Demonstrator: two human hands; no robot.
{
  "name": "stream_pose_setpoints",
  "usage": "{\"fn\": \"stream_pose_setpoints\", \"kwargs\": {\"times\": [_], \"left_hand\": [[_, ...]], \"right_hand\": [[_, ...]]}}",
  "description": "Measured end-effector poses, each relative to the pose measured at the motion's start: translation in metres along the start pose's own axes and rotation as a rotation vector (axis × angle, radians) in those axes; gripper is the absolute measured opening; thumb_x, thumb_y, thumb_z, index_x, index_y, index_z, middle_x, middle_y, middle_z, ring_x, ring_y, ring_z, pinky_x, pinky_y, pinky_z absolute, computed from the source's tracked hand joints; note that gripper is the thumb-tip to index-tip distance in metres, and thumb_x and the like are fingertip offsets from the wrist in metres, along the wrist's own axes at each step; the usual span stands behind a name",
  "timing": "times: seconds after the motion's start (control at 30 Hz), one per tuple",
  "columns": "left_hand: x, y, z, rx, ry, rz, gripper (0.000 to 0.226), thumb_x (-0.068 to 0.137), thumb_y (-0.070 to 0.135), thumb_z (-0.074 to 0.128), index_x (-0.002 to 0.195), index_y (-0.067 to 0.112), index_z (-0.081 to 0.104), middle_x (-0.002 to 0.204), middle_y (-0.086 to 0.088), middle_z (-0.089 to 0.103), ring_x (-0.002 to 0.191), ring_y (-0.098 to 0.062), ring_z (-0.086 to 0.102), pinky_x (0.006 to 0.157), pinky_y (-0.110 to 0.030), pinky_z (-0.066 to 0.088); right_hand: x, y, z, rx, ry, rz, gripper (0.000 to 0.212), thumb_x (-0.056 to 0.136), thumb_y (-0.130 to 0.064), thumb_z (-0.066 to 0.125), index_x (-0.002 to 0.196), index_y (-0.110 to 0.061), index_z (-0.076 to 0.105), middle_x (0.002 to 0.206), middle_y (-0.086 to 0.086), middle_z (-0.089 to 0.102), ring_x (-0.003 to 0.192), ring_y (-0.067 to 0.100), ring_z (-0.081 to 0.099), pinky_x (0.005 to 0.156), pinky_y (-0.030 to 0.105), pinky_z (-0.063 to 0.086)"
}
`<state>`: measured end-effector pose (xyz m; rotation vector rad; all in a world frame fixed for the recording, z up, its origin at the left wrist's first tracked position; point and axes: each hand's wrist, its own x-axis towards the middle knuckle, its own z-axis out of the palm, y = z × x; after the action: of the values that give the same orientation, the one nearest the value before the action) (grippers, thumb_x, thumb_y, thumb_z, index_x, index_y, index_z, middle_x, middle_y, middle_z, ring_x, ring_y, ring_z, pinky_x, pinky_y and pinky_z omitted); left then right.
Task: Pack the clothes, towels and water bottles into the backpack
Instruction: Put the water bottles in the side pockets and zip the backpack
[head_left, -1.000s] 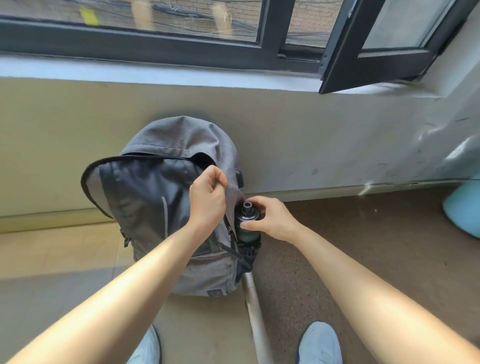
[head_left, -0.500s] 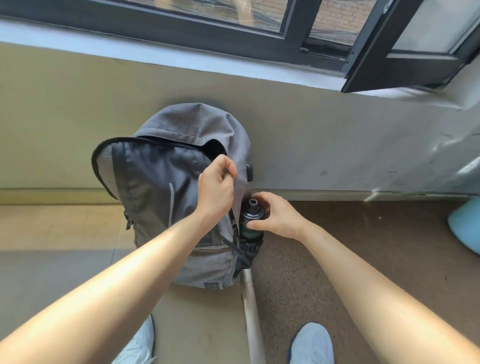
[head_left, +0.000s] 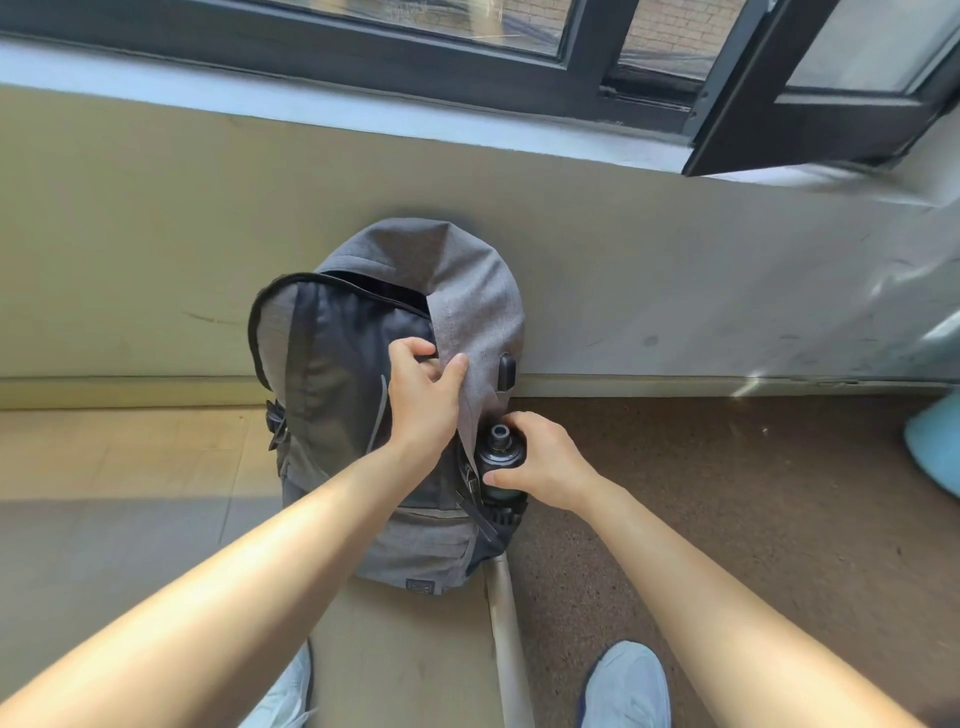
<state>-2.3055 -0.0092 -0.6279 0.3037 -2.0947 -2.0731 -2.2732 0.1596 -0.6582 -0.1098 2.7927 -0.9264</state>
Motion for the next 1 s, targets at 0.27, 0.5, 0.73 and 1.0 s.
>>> {"fn": "stream_pose_setpoints", "kwargs": {"times": [0.27, 0.5, 0.73, 1.0], "left_hand": [[0.003, 0.000, 0.000, -0.059, -0.260, -0.127, 0.014, 0.097, 0.018, 0.072, 0.097, 0.005, 0.077, 0.091, -0.010, 0.080, 0.089, -0.028, 0.078, 0.085, -0.051, 0.063], [0.005, 0.012, -0.002, -0.033, -0.187, -0.034, 0.019, 0.095, 0.016, 0.074, 0.079, 0.007, 0.078, 0.078, -0.010, 0.079, 0.075, -0.027, 0.078, 0.062, -0.037, 0.062], [0.001, 0.012, 0.000, -0.066, -0.197, -0.025, 0.020, 0.094, 0.017, 0.075, 0.079, 0.005, 0.078, 0.081, -0.015, 0.078, 0.075, -0.029, 0.076, 0.065, -0.045, 0.062], [0.003, 0.012, 0.002, -0.126, -0.189, -0.077, 0.017, 0.093, 0.017, 0.077, 0.083, 0.004, 0.078, 0.092, -0.027, 0.076, 0.089, -0.040, 0.076, 0.082, -0.063, 0.060]], "right_hand": [[-0.007, 0.010, 0.004, -0.035, -0.046, -0.001, 0.064, 0.063, -0.040, 0.088, 0.117, -0.024, 0.058, 0.112, -0.006, 0.057, 0.106, 0.018, 0.059, 0.095, 0.043, 0.053], [-0.006, 0.018, 0.006, -0.041, 0.104, 0.238, 0.060, 0.060, -0.064, 0.083, 0.101, -0.024, 0.062, 0.101, -0.006, 0.065, 0.094, 0.017, 0.063, 0.079, 0.036, 0.056], [-0.007, 0.011, -0.001, -0.018, -0.055, 0.013, 0.060, 0.064, -0.037, 0.090, 0.117, -0.024, 0.065, 0.114, -0.007, 0.064, 0.108, 0.015, 0.062, 0.095, 0.039, 0.055], [-0.008, 0.018, 0.006, 0.069, -0.055, 0.168, 0.059, 0.064, -0.051, 0.088, 0.110, -0.023, 0.065, 0.109, -0.006, 0.067, 0.101, 0.013, 0.065, 0.090, 0.037, 0.058]]}}
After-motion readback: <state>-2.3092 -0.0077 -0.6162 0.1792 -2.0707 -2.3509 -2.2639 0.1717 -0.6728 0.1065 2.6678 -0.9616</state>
